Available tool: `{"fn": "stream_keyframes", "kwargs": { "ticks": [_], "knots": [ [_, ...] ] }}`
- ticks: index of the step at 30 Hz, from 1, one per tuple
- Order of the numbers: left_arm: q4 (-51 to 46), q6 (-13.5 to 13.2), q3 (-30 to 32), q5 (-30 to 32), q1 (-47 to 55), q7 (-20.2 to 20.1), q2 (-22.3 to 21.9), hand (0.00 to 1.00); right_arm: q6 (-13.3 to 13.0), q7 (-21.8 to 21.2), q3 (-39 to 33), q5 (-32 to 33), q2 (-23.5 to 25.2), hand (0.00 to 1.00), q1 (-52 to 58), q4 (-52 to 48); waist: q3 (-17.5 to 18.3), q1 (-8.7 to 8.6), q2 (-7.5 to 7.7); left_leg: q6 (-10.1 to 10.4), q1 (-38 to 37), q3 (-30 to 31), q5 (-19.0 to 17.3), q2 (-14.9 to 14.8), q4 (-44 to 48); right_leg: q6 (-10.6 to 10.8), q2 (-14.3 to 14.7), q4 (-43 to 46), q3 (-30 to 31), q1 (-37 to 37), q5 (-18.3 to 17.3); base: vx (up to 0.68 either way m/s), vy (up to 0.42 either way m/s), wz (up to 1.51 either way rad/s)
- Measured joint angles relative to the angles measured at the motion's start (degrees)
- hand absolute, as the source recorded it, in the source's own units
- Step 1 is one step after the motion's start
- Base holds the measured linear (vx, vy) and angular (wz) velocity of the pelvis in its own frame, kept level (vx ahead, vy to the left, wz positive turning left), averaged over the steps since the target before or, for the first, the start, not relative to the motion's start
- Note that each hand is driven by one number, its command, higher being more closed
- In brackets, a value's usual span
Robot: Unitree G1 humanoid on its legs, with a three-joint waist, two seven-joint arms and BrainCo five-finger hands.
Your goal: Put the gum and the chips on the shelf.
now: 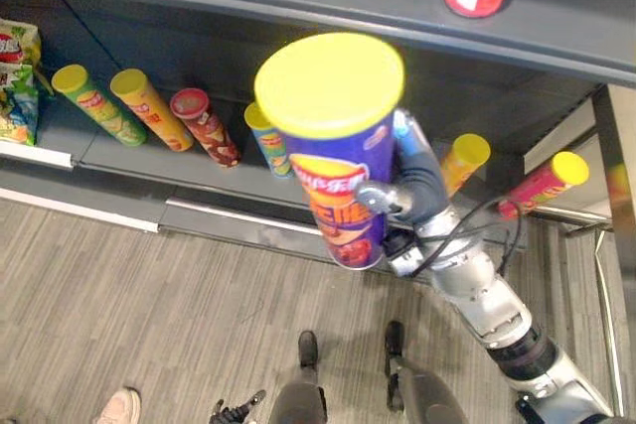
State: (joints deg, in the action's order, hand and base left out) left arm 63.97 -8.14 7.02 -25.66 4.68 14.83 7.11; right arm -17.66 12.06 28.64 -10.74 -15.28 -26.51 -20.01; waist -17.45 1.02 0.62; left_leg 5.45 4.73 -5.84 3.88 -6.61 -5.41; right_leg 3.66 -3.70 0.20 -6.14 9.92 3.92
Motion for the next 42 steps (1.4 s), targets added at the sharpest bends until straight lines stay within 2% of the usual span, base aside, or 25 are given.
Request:
{"fn": "stream_keyframes", "kwargs": {
  "ticks": [7, 13, 15, 22, 29, 35, 36, 42],
  "knots": [
    [-0.03, 0.0, -0.14, -0.01, -0.55, -0.27, -0.08, 0.0, 0.9, 1.82, 1.3, -0.68, -0.39, 1.0, -2.75, 5.29, -0.62, 0.8, -1.04, 0.01, 0.24, 0.22, 0.0, 0.03, 0.01, 0.0, -0.05, 0.03, -0.36, 0.11, -0.01, 0.01, 0.001, 0.02],
    [-0.3, 0.64, -1.33, -0.12, -2.59, -0.65, -0.19, 0.0, 1.53, 8.5, 0.19, -4.22, -0.43, 1.0, -7.18, 13.25, -2.67, 1.08, -2.04, -0.14, 1.17, 0.64, 0.14, 0.19, 0.02, 0.01, -0.25, 0.45, -0.9, 0.98, -0.03, 0.01, 0.003, 0.03],
    [-0.79, 0.88, -2.23, -0.15, -3.37, -1.24, -0.23, 0.0, 2.35, 12.07, -2.98, -5.35, -0.42, 1.0, -9.35, 17.16, -4.59, 1.38, -2.79, -0.2, 1.31, 1.48, 0.25, 0.35, 0.04, -0.04, -0.41, 0.71, -1.25, 1.04, -0.1, 0.0, 0.006, 0.08],
    [-1.45, 1.19, -2.51, -0.27, -3.81, -1.48, -0.51, 0.0, 3.3, 20.33, -9.45, -6.78, 0.04, 1.0, -14.65, 23.29, -7.56, 2.3, -4.2, -0.2, 3.74, 1.98, 0.33, 0.51, 1.59, -0.12, -0.74, 1.81, -1.76, 2.97, -0.14, 0.0, 0.002, 0.04],
    [-3.09, 1.2, -4.52, -0.28, -4.38, -1.49, -0.71, 0.0, 3.32, 25.18, -12.95, -7.28, 2.16, 1.0, -16.76, 27.44, -8.21, 2.7, -5.03, -0.53, 4.83, 2.25, 0.58, 1.04, 1.74, -0.11, -1.3, 2.16, -2.09, 3.98, -0.13, 0.0, 0.004, 0.03],
    [-3.53, 1.38, -6.35, -0.56, -4.92, -1.47, -1.04, 0.0, 3.51, 28.69, -14.87, -7.47, 2.86, 1.0, -19.62, 30.03, -9.01, 3.11, -6.33, -0.77, 6.17, 3.05, 0.8, 1.42, 2.11, -0.09, -1.77, 2.69, -2.65, 5.14, -0.13, 0.0, 0.015, 0.05],
    [-3.55, 1.43, -6.79, -0.64, -5.13, -1.45, -1.24, 0.0, 3.94, 29.66, -15.39, -8.06, 2.95, 1.0, -19.74, 30.19, -9.2, 3.81, -6.73, -0.77, 6.18, 3.03, 0.8, 1.41, 2.19, -0.09, -1.77, 2.73, -2.63, 5.16, -0.13, 0.0, 0.0, 0.0],
    [-3.49, 1.62, -8.09, -1.05, -6.02, -1.35, -1.5, 0.0, 4.97, 35.07, -18.31, -11.86, 4.97, 1.0, -23.19, 35.24, -9.86, 4.51, -8.14, -0.76, 8.51, 3.4, 0.79, 1.6, 3.55, -0.1, -2.09, 3.7, -2.86, 7.14, -0.13, 0.0, 0.005, 0.03]
  ]
}}
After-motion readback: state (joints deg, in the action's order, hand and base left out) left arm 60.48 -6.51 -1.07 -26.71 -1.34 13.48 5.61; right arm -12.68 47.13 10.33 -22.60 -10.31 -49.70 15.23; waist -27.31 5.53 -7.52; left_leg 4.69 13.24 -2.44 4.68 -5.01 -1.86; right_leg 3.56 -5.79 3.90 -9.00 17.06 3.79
